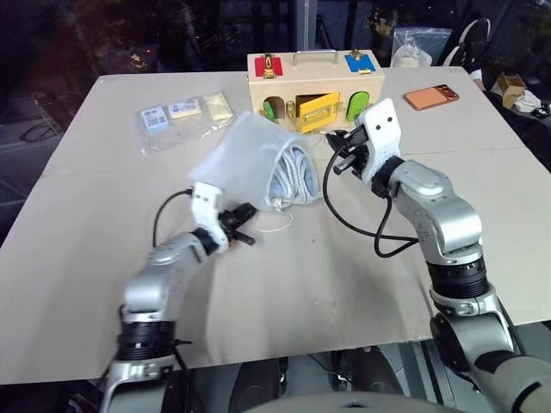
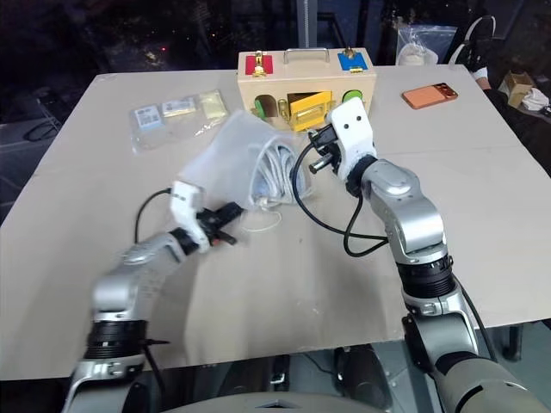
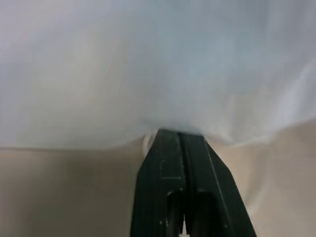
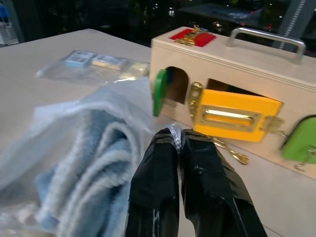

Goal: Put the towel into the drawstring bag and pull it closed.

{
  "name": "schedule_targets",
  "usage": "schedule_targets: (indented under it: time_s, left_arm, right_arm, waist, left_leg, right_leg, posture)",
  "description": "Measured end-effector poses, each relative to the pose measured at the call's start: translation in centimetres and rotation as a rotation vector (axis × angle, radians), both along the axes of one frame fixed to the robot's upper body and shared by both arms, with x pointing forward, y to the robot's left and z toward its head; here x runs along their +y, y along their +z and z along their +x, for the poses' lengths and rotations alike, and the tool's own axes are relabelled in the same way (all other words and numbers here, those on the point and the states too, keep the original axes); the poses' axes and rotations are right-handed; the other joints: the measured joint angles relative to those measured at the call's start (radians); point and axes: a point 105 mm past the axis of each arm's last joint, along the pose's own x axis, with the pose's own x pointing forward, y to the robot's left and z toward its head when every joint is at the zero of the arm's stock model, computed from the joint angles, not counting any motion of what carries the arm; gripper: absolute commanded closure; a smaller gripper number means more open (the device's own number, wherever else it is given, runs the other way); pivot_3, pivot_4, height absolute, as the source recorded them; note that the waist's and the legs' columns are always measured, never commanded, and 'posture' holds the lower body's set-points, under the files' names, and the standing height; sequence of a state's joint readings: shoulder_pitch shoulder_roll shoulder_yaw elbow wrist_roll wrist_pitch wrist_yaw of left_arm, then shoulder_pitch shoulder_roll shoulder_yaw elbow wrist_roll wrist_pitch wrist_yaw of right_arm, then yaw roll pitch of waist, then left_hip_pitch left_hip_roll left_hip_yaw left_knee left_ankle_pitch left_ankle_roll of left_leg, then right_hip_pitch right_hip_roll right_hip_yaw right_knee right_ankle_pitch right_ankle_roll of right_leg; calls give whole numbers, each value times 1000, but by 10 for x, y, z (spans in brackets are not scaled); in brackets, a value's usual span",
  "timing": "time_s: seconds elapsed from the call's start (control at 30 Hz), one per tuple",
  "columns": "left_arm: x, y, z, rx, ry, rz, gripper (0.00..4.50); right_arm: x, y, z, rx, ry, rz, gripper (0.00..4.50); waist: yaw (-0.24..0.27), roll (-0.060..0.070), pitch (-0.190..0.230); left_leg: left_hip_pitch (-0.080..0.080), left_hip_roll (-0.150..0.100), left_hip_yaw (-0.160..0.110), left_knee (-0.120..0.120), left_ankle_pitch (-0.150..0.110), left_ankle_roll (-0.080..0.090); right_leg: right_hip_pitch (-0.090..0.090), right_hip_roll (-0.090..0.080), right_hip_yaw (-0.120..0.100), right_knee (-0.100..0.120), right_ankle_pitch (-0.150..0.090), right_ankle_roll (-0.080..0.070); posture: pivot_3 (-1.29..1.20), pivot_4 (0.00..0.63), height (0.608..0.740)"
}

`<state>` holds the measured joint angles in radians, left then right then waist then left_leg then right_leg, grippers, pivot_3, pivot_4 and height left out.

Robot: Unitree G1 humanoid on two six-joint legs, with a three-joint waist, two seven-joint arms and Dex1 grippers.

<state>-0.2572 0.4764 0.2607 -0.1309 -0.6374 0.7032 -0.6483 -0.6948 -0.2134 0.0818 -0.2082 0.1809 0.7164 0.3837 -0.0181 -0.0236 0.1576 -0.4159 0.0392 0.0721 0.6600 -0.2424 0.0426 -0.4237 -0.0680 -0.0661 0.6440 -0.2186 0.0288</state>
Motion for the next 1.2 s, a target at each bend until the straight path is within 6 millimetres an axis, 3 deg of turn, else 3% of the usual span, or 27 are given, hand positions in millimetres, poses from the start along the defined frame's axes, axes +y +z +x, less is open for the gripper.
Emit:
schedule_targets:
  time_s: [0.1, 0.27, 0.33, 0.4, 0.5, 0.6, 0.77, 1.03, 1.13, 1.2]
  left_arm:
    - [27, 37, -5, -18, -5, -47, 4440]
    - [26, 29, -18, 78, -78, 8, 4440]
    - [-23, -5, -45, 198, -253, 59, 4440]
    - [-53, -26, -54, 237, -318, 64, 4440]
    - [-74, -39, -54, 208, -336, 102, 3586]
    - [-79, -43, -37, 163, -268, 122, 2289]
    - [-101, -37, -6, 122, -176, 17, 2289]
    - [-105, -44, 7, 77, -81, 62, 2289]
    - [-115, -46, 6, 64, -99, 78, 3136]
    - [-117, -48, 6, 68, -107, 74, 4084]
  right_arm:
    - [-1, 16, 1, -36, 5, 20, 4500]
    - [2, 22, -1, -47, 26, 31, 4500]
    - [7, 27, -2, -53, 48, 44, 4500]
    - [13, 34, -4, -64, 72, 59, 4500]
    - [17, 42, -6, -76, 87, 70, 4500]
    - [17, 43, -6, -76, 86, 78, 4500]
    - [15, 40, -5, -67, 77, 78, 4500]
    - [2, 10, 4, 18, 15, 50, 4500]
    - [3, 10, 4, 18, 16, 51, 4500]
    - [3, 10, 4, 19, 16, 51, 4500]
  waist:
    - [1, 0, 0]
    - [6, 0, 0]
    - [6, 0, 0]
    - [5, 0, 0]
    - [5, 0, 0]
    - [6, 1, 0]
    - [8, 0, 0]
    - [7, 0, 0]
    - [7, 0, 0]
    - [7, 0, 0]
  left_leg:
    - [1, -1, 0, 0, 0, 0]
    - [0, -2, 1, 0, 0, 0]
    - [0, -3, 2, 0, 0, 0]
    - [0, -2, 1, 0, 0, 0]
    - [1, -1, -1, -1, 0, 0]
    - [2, -1, -1, -1, -2, 3]
    - [0, -2, 1, 0, -2, 3]
    - [0, -2, 2, 0, -1, 2]
    - [1, -2, 1, 0, -3, 5]
    - [1, -2, 2, 1, -3, 5]
  right_leg:
    - [1, 1, 0, 0, 0, 0]
    - [1, -1, 1, -2, 0, 0]
    - [1, -3, 2, -2, 0, 0]
    - [1, -2, 2, -2, 0, 0]
    - [1, 0, 1, -1, 0, -1]
    - [1, 1, 1, 0, 0, -1]
    - [1, 0, 1, -2, 0, 0]
    - [1, 0, 1, -1, 0, 0]
    - [1, 0, 1, -1, 0, 0]
    - [1, 0, 2, -1, 0, 0]
  posture:
    - [0, 150, 740]
    - [0, 150, 740]
    - [0, 150, 740]
    - [0, 150, 740]
    - [0, 150, 740]
    - [0, 150, 740]
    - [0, 150, 740]
    - [0, 150, 740]
    - [0, 150, 740]
    - [0, 150, 740]
